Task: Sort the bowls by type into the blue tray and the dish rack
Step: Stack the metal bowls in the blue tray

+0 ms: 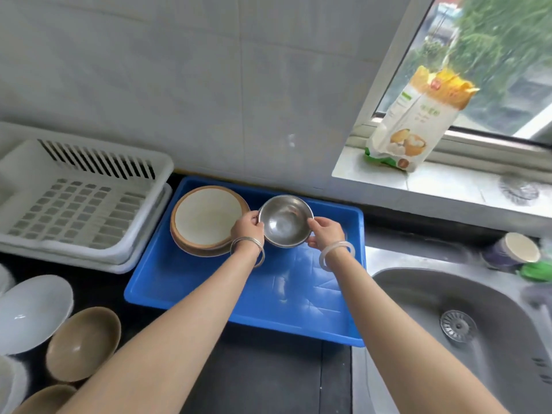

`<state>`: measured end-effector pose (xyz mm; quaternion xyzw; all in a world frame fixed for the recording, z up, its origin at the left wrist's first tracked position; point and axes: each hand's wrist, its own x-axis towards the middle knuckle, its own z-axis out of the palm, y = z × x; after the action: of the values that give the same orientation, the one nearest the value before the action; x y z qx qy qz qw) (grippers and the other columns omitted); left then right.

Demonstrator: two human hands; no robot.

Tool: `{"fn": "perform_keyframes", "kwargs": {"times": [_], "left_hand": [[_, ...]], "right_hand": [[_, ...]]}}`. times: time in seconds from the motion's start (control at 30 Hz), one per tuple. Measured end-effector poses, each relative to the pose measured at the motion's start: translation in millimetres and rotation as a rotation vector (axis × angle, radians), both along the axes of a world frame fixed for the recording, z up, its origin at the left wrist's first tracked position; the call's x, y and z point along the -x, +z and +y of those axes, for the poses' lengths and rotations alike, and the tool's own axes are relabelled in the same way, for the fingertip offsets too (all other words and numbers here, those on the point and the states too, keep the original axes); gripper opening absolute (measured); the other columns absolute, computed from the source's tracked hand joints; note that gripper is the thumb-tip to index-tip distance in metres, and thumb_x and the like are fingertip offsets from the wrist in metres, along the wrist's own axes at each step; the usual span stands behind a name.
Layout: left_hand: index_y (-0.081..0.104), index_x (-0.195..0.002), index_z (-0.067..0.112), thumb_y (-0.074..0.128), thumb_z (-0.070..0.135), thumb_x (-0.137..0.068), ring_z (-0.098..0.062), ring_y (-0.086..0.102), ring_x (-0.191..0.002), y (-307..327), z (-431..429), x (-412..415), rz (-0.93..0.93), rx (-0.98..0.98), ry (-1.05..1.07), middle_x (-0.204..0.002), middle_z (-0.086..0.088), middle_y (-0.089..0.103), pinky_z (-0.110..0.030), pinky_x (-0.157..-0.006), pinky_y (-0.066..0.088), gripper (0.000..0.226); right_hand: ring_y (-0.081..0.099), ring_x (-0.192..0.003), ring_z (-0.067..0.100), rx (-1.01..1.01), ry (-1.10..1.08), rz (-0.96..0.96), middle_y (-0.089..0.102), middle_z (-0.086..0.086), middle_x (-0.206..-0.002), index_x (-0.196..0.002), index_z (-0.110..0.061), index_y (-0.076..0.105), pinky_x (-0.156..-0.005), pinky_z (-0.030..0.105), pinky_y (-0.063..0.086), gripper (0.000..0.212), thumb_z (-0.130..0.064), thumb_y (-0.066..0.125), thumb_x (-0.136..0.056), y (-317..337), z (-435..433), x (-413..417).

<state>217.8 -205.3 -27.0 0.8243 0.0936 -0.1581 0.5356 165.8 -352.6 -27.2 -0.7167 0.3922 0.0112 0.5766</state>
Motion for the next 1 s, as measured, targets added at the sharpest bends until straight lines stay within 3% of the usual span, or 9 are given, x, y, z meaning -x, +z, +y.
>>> {"fn": "perform_keyframes", "kwargs": {"times": [0.1,0.2,0.27,0.37,0.5,0.73,0.87,1.0], "left_hand": [[0.063,-0.114,0.009,0.048,0.002,-0.088,-0.031,0.06,-0.102,-4.7,-32.0,-21.0,-0.021,-0.12,-0.074,-0.112,-0.015,0.068,-0.033,-0.084,0.046,0.03],[0.061,-0.113,0.007,0.044,0.002,-0.089,-0.032,0.059,-0.099,-8.1,-34.3,-20.7,-0.075,-0.189,-0.095,-0.113,-0.017,0.067,-0.035,-0.083,0.046,0.03],[0.06,-0.113,0.009,0.042,0.002,-0.089,-0.035,0.058,-0.101,-10.3,-34.5,-18.5,-0.088,-0.231,-0.126,-0.112,-0.017,0.065,-0.036,-0.082,0.046,0.031],[0.056,-0.113,0.008,0.04,0.004,-0.09,-0.036,0.058,-0.099,-10.5,-36.9,-16.4,-0.092,-0.316,-0.206,-0.109,-0.018,0.064,-0.04,-0.08,0.047,0.028],[0.051,-0.118,0.009,0.042,0.008,-0.091,-0.036,0.058,-0.103,-12.8,-38.2,-12.7,-0.077,-0.389,-0.234,-0.114,-0.018,0.061,-0.044,-0.084,0.051,0.028],[0.037,-0.137,0.012,0.041,0.011,-0.093,-0.035,0.053,-0.116,-17.4,-36.4,-8.9,-0.081,-0.405,-0.268,-0.132,-0.016,0.052,-0.043,-0.091,0.049,0.044],[0.022,-0.145,0.014,0.039,0.017,-0.095,-0.033,0.047,-0.124,-14.9,-34.8,-2.7,-0.075,-0.418,-0.299,-0.142,-0.015,0.043,-0.04,-0.095,0.044,0.053],[0.029,-0.142,0.011,0.04,0.017,-0.095,-0.033,0.047,-0.124,-10.3,-31.9,3.9,-0.076,-0.369,-0.294,-0.142,-0.014,0.043,-0.039,-0.096,0.043,0.049]], "right_hand": [[0.062,-0.069,0.021,0.042,-0.013,0.046,0.064,0.007,-0.086,-0.108,-0.011,0.067,-0.069,0.03,0.055,0.024,-0.019,0.051,-0.092,-13.7,-28.0,-22.6],[0.059,-0.064,0.02,0.094,0.001,0.034,0.063,0.007,-0.078,-0.104,-0.012,0.069,-0.079,0.036,0.055,0.024,-0.02,0.05,-0.091,-14.3,-25.9,-25.6],[0.054,-0.058,0.017,0.111,0.003,0.039,0.062,0.007,-0.073,-0.103,-0.012,0.069,-0.081,0.038,0.053,0.024,-0.019,0.049,-0.091,-18.0,-23.6,-24.1],[0.056,-0.063,0.02,0.129,-0.005,0.04,0.063,0.008,-0.074,-0.103,-0.012,0.069,-0.081,0.039,0.053,0.024,-0.018,0.049,-0.091,-19.0,-20.5,-22.3],[0.063,-0.087,0.027,0.185,0.033,0.024,0.07,0.011,-0.094,-0.107,-0.01,0.067,-0.087,0.045,0.052,0.025,-0.017,0.049,-0.091,-21.2,-17.5,-19.8],[0.054,-0.11,0.03,0.244,0.133,-0.002,0.058,0.015,-0.123,-0.117,-0.014,0.062,-0.089,0.034,0.041,0.03,-0.019,0.046,-0.092,-28.5,-14.8,-15.7],[0.051,-0.116,0.03,0.238,0.217,0.02,0.057,0.013,-0.129,-0.13,-0.017,0.051,-0.089,0.032,0.038,0.036,-0.026,0.04,-0.097,-27.9,-15.5,-11.0],[0.05,-0.12,0.029,0.236,0.254,0.065,0.055,0.011,-0.133,-0.135,-0.015,0.046,-0.09,0.032,0.038,0.04,-0.03,0.037,-0.098,-20.0,-16.3,-5.5]]}}
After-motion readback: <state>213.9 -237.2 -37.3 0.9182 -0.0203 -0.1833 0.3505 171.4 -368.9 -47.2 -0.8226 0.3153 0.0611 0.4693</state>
